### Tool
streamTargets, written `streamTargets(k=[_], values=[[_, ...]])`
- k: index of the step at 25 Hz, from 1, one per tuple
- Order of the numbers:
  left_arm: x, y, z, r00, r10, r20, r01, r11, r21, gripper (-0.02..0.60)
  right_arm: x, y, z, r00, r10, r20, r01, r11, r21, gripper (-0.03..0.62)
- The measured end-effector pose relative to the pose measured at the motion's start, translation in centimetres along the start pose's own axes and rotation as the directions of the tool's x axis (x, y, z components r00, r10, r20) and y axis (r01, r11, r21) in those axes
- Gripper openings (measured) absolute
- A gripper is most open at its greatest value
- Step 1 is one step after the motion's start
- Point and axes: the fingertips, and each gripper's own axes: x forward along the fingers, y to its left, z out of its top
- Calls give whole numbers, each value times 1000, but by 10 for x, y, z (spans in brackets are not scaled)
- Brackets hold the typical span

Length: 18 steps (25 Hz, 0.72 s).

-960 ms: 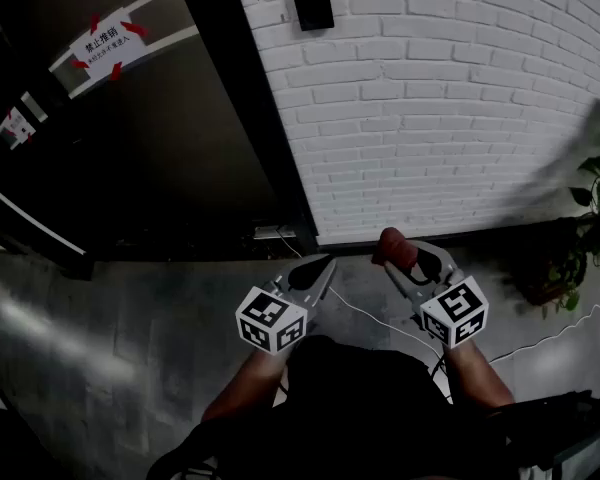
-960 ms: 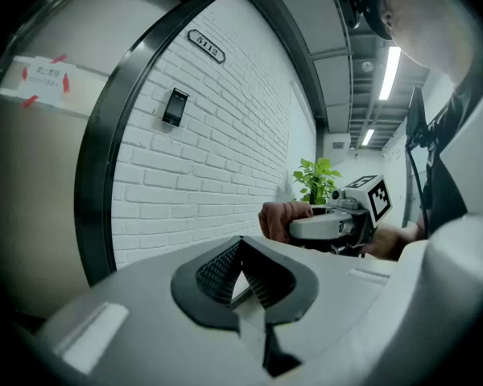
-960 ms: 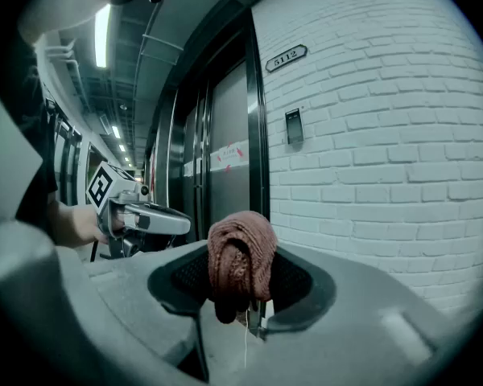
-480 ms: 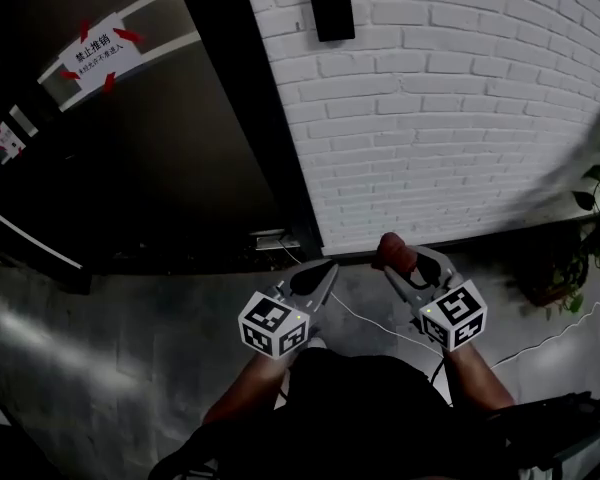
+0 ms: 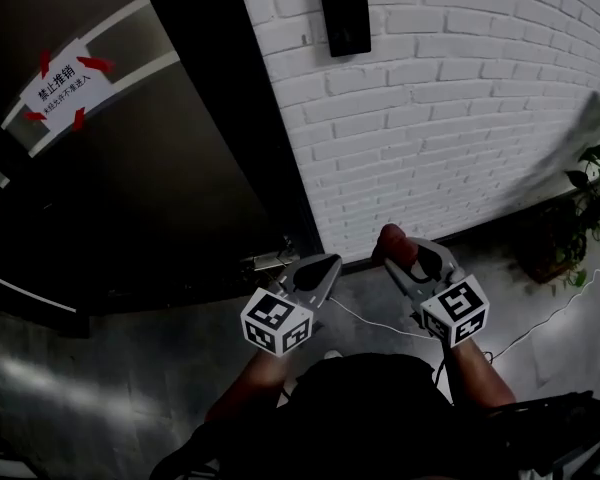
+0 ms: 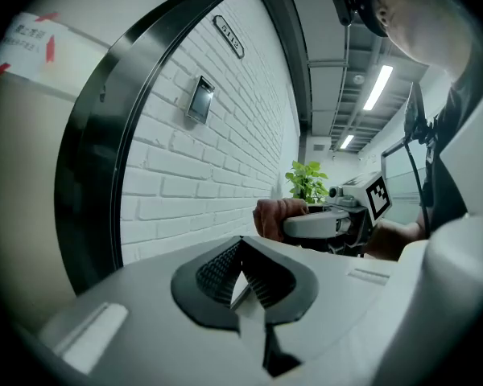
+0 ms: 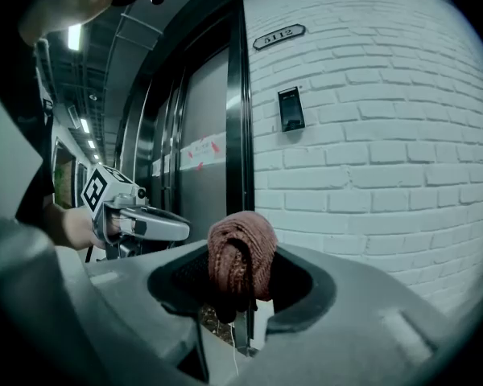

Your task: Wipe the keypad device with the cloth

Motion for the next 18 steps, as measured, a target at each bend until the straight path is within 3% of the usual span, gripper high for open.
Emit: streamTargets(k=[9,18], values=[[2,21,8,995,-95,-8,96,995,24,17,28,0,10,997,-77,8,77,997,-2,158],[15,20,25,998,-49,38,48,999,26,17,39,-37,76,997,-50,61,59,986,-155,158]])
